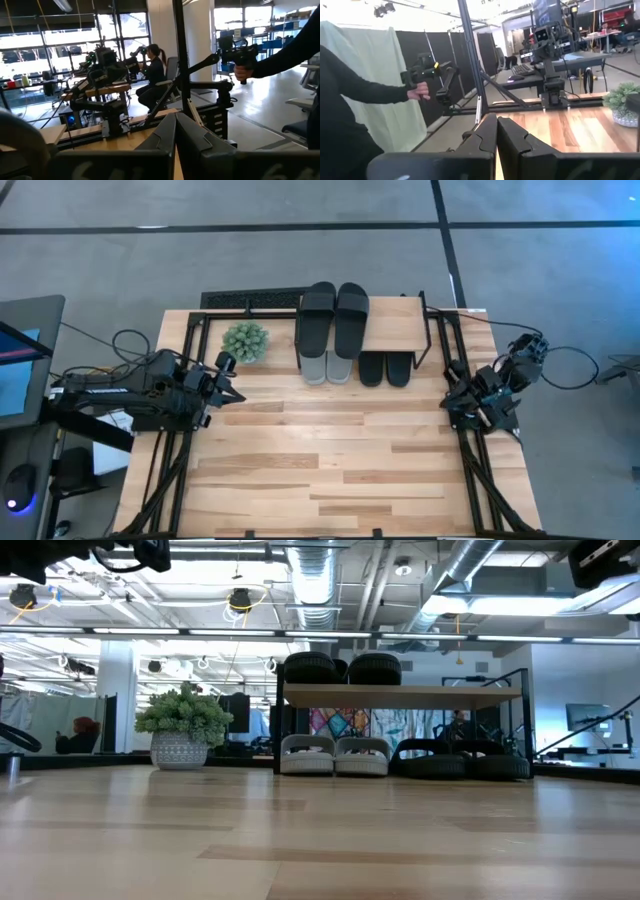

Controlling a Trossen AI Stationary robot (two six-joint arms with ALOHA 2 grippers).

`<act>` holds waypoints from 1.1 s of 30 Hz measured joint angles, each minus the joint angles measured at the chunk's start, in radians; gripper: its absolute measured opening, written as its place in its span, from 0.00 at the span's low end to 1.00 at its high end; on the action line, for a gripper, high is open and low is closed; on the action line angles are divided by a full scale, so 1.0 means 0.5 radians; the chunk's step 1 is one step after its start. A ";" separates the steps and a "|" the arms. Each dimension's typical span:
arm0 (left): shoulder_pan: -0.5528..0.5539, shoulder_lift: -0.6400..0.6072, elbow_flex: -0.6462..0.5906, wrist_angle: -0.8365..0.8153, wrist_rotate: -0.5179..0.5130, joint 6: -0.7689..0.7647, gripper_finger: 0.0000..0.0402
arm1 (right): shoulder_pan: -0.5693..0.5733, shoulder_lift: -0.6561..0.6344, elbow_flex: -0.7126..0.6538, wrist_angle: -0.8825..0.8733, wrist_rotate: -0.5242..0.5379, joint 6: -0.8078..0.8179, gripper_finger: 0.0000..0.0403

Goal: Pick and place slides into the shelf
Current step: Return to home position

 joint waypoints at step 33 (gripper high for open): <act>0.001 0.039 0.001 -0.005 -0.007 0.041 0.00 | -1.094 0.000 -0.209 0.191 -0.949 0.017 0.00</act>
